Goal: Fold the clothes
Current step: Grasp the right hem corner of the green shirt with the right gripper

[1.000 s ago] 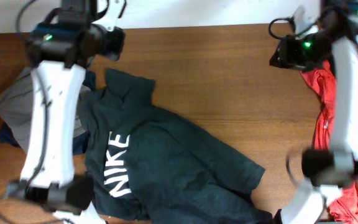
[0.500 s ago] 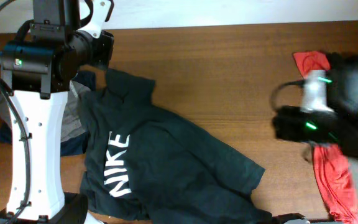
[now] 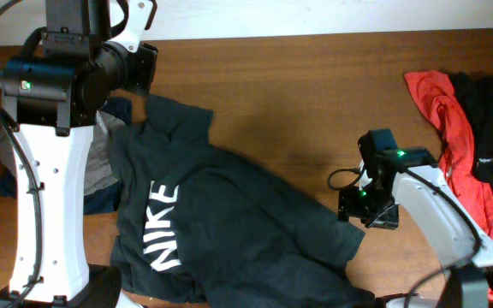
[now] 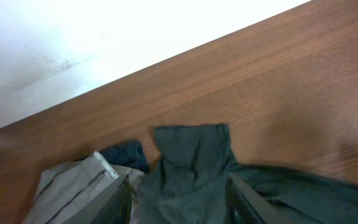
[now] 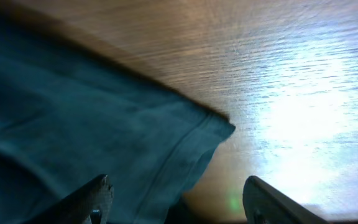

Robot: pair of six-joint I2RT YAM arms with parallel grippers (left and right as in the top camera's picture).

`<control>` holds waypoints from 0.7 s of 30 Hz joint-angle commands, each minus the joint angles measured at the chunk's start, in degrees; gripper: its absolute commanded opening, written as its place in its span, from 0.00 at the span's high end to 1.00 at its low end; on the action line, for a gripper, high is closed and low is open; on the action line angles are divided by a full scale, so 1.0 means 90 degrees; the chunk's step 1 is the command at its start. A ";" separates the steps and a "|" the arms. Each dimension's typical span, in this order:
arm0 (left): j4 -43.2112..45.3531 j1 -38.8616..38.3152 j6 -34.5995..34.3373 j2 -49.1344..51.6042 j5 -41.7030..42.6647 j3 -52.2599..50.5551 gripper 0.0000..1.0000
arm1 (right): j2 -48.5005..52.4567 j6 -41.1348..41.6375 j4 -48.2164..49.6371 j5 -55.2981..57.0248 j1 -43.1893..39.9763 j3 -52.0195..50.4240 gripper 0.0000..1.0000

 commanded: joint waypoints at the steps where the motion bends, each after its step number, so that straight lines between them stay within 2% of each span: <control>1: 0.0019 0.0015 -0.0087 -0.0080 -0.0024 0.0058 0.51 | 0.0192 0.0036 0.0240 -0.0078 -0.0075 -0.0274 0.29; 9: 0.0022 0.0015 -0.0087 -0.0080 -0.0022 0.0056 0.51 | 0.0488 0.0041 0.1013 -0.0080 -0.0075 -0.0809 0.29; 14: 0.0019 0.0015 -0.0087 -0.0080 -0.0024 0.0056 0.51 | 0.0549 0.0187 0.1440 -0.0080 -0.0075 -0.1217 0.43; 15: 0.0019 0.0015 -0.0087 -0.0080 -0.0022 0.0056 0.51 | 0.0549 0.0272 0.1545 -0.0085 -0.0075 -0.1319 0.47; 17: 0.0022 0.0015 -0.0087 -0.0087 -0.0024 0.0058 0.51 | 0.0549 0.0410 0.1659 -0.0090 -0.0075 -0.1433 0.64; 19: 0.0029 0.0015 -0.0087 -0.0097 -0.0024 0.0058 0.51 | 0.0546 0.0418 0.1719 -0.0146 -0.0075 -0.1428 0.75; 21: 0.0070 0.0015 -0.0087 -0.0097 -0.0024 0.0058 0.51 | 0.0546 0.0420 0.1758 -0.0194 -0.0075 -0.1328 0.90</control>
